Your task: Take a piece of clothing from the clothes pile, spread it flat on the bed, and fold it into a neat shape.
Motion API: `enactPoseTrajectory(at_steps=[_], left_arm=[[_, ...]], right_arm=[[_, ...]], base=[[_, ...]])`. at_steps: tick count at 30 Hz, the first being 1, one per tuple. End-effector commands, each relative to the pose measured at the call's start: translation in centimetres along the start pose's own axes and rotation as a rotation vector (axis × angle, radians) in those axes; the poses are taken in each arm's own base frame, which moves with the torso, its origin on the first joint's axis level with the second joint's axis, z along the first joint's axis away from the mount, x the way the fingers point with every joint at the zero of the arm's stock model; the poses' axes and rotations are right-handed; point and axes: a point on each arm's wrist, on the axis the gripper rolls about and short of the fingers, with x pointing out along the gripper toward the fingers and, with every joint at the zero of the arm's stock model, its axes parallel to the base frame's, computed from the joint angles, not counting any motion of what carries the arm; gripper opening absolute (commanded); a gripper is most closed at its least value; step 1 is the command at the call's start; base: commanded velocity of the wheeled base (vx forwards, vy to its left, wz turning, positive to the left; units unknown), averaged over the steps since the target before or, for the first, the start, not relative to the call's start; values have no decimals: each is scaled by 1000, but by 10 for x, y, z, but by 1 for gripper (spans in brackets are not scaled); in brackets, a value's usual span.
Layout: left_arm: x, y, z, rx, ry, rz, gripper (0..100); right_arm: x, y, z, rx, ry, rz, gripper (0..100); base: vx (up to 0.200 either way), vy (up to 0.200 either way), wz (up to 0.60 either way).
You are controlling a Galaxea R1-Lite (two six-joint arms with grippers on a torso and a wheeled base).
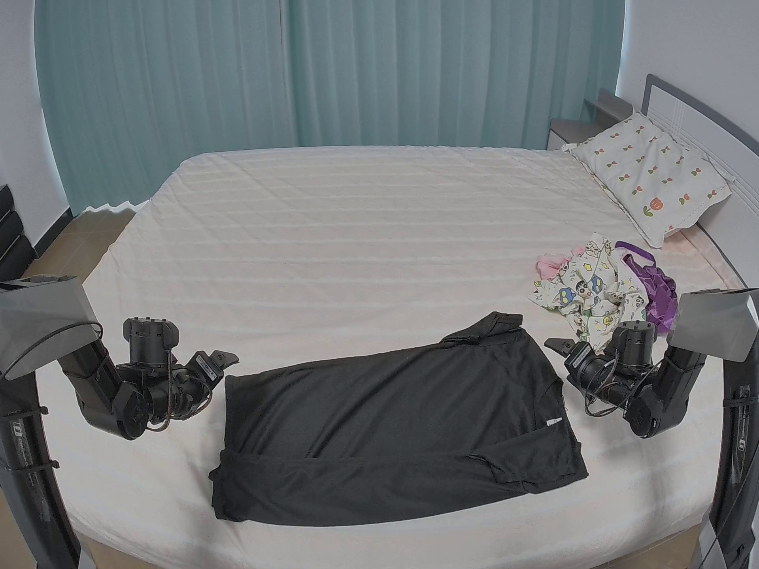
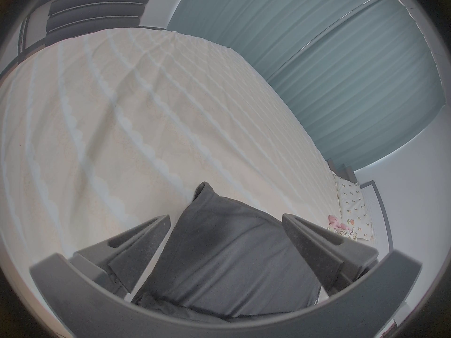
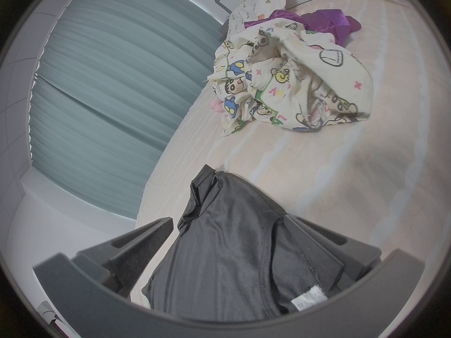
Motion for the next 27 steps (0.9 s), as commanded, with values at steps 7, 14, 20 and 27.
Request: enactPoseTrajectory(at_steps=[7, 14, 20, 27], left_arm=[[2, 2, -4, -7, 14, 9, 100], [2, 2, -6, -18, 19, 9, 100], [5, -2, -2, -13, 1, -4, 100], [19, 1, 0, 42, -11, 22, 100]], right_arm=[[1, -3, -2, 1, 5, -8, 100], [1, -2, -1, -7, -8, 2, 100], [1, -2, 0, -10, -11, 3, 100], [3, -4, -3, -12, -5, -4, 100]], base=[[0, -29, 0], [0, -200, 0], [0, -33, 0], [0, 0, 0]])
